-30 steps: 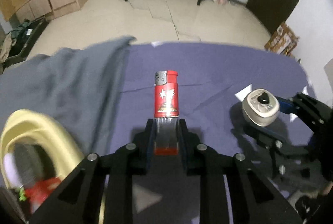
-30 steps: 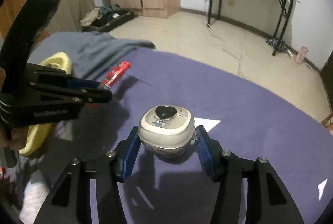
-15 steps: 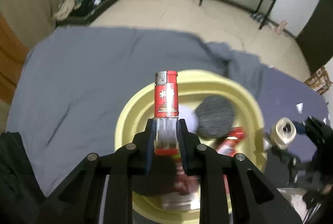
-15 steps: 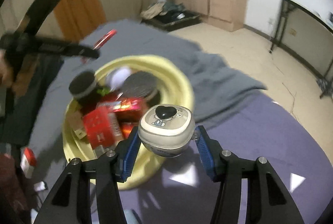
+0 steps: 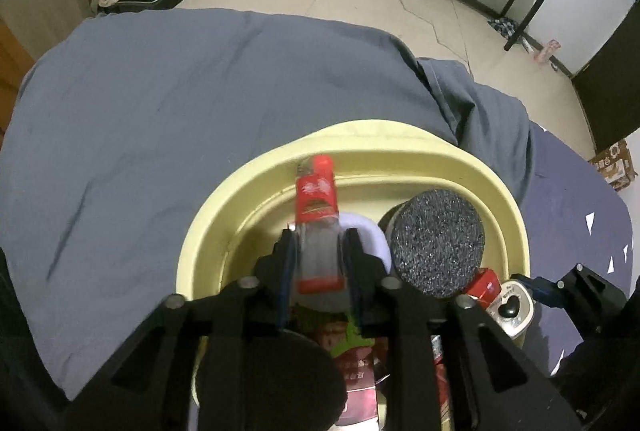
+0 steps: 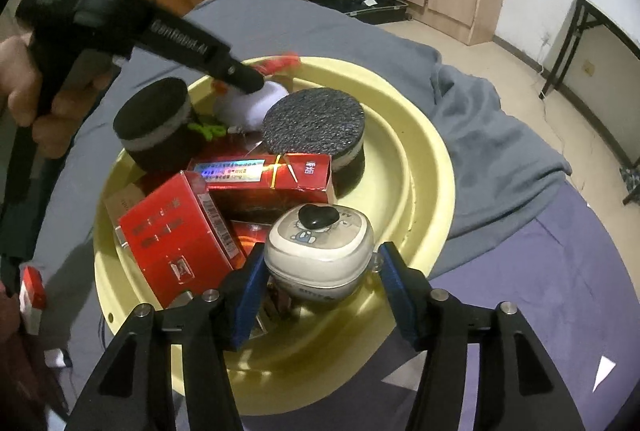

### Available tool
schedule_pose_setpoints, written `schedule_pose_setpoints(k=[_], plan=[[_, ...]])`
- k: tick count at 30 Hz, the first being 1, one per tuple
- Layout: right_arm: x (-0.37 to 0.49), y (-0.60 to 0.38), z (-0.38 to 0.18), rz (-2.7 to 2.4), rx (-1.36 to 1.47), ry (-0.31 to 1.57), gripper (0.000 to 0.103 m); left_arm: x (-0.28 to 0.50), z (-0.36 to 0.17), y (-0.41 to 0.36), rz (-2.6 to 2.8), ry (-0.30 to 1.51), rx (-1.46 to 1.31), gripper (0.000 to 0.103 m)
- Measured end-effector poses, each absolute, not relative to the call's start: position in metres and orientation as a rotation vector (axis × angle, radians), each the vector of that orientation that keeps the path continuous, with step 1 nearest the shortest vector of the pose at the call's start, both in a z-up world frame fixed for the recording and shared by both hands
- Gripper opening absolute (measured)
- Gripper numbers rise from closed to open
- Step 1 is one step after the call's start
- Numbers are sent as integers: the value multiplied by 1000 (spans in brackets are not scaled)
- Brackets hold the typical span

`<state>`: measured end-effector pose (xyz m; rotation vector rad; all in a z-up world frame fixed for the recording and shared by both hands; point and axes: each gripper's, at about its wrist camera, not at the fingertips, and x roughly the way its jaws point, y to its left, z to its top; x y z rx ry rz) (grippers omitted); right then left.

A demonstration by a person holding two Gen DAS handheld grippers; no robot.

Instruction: Organize rigid objects

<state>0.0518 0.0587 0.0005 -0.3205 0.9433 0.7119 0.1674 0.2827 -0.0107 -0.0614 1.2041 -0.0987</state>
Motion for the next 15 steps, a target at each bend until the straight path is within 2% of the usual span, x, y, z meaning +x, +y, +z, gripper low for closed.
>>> schedule_pose_setpoints(k=[1,2,3,4,5,6,10,15], plan=[[51,60,0,715,-320,943,59,166,-9,282,-93,1197,-49,59],[52,63,1,724,-317,939,66,163,-7,282,-92,1185,-33,73],[52,65,4,726,-317,932,78,159,-3,282,-93,1169,-25,76],[51,62,11,738,-314,915,87,150,7,282,-97,1130,-33,84],[44,54,22,752,-309,900,103,141,18,281,-111,1084,-47,94],[41,45,31,775,-298,868,103,130,28,280,-116,1046,-53,101],[35,6,38,767,-375,778,103,51,63,260,-128,879,-40,103],[27,-18,-15,799,-494,886,103,-48,28,222,-169,878,-86,103]])
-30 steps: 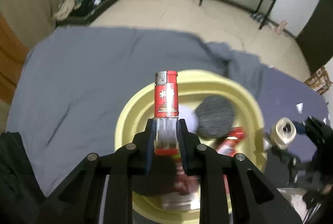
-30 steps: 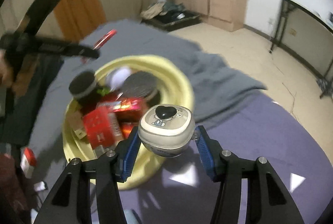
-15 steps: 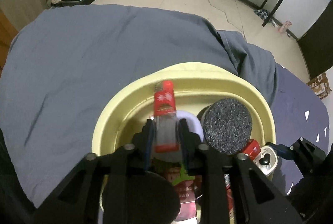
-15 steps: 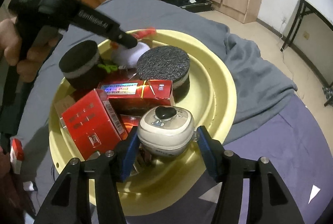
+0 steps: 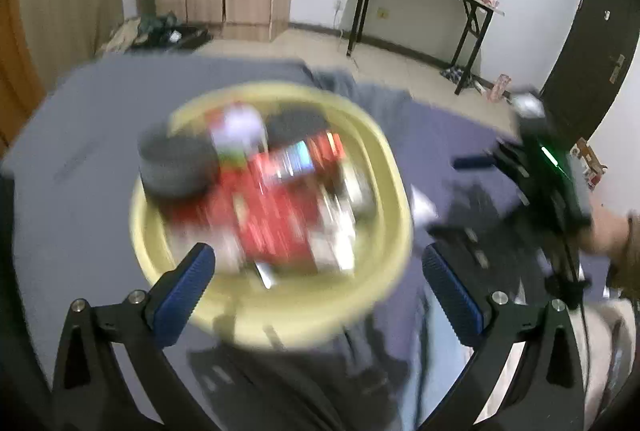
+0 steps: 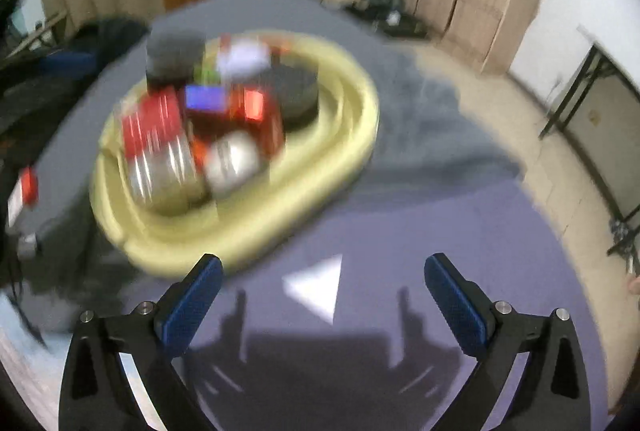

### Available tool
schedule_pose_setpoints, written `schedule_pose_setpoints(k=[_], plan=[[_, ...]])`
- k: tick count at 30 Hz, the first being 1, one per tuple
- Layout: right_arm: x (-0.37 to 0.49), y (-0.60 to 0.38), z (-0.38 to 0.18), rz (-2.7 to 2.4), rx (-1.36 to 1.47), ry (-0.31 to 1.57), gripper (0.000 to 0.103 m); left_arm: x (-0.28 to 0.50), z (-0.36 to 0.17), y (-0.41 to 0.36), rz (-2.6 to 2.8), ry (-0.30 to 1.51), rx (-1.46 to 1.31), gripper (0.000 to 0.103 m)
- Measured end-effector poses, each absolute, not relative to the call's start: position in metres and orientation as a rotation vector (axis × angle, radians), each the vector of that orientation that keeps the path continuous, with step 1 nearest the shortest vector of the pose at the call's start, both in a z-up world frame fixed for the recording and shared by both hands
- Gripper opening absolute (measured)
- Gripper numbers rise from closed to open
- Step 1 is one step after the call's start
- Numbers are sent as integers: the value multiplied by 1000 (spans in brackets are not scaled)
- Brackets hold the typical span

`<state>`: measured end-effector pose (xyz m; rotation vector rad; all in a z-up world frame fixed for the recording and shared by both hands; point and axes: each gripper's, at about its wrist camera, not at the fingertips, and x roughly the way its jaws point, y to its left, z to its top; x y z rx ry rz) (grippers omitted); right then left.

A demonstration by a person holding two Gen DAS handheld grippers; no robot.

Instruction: Organize rigid objects

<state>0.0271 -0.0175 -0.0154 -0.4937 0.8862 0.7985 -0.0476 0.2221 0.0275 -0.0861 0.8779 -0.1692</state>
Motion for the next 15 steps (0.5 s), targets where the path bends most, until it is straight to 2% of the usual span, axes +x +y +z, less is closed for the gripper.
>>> schedule_pose_setpoints(k=[3,7,9,11,15], plan=[[23,-11,-49,789,-538,944,103,-85,-13,205,-159,914,-60,103],[18,6,-58,840,-512,819,103,-87,-56,195,-127,988,-14,103],[16,14,-70,811,-517,782,103,-77,-78,207,-50,1046,-83,103],[14,22,-73,802,-532,757,102,-75,-76,206,-6,935,-65,103],[17,21,-79,825,-495,776,103,-58,-79,201,46,924,-56,103]])
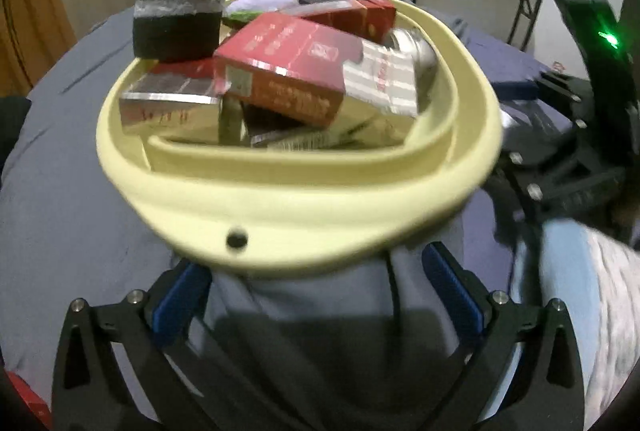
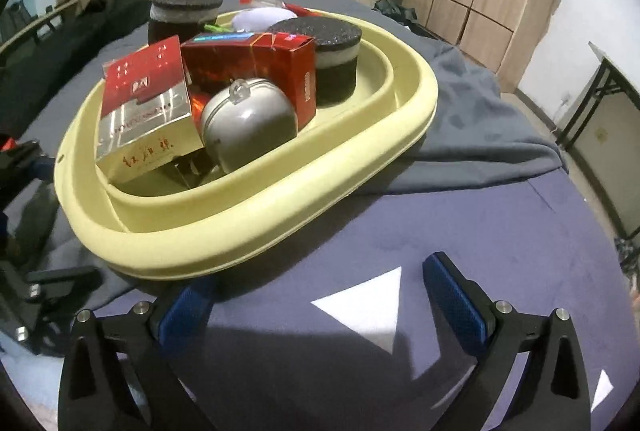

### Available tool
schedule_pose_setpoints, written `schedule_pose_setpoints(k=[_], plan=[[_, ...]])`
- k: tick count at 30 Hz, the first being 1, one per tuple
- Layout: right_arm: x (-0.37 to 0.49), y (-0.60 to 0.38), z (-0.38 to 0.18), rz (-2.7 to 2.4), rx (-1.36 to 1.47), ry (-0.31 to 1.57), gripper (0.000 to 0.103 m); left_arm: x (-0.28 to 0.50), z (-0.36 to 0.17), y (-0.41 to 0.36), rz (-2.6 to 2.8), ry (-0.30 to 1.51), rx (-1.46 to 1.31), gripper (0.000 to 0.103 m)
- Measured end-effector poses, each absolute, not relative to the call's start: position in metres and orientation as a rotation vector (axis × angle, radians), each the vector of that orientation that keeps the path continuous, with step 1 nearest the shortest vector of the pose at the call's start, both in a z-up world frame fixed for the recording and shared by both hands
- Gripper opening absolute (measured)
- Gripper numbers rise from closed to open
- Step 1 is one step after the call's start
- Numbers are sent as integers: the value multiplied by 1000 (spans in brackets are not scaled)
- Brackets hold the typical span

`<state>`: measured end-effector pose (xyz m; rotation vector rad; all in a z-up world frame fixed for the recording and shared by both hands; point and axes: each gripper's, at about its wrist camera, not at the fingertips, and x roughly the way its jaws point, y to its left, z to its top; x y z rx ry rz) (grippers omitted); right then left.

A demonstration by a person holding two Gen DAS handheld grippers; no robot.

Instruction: Organize rigid objects

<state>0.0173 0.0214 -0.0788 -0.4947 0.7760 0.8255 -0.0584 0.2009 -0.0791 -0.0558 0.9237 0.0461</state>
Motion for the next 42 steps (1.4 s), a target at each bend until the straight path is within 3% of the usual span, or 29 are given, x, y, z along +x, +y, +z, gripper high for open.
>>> schedule_pose_setpoints(k=[42], plan=[[16,17,-75,821,-497,773,103,-46,-77,202,57,915,-60,103]])
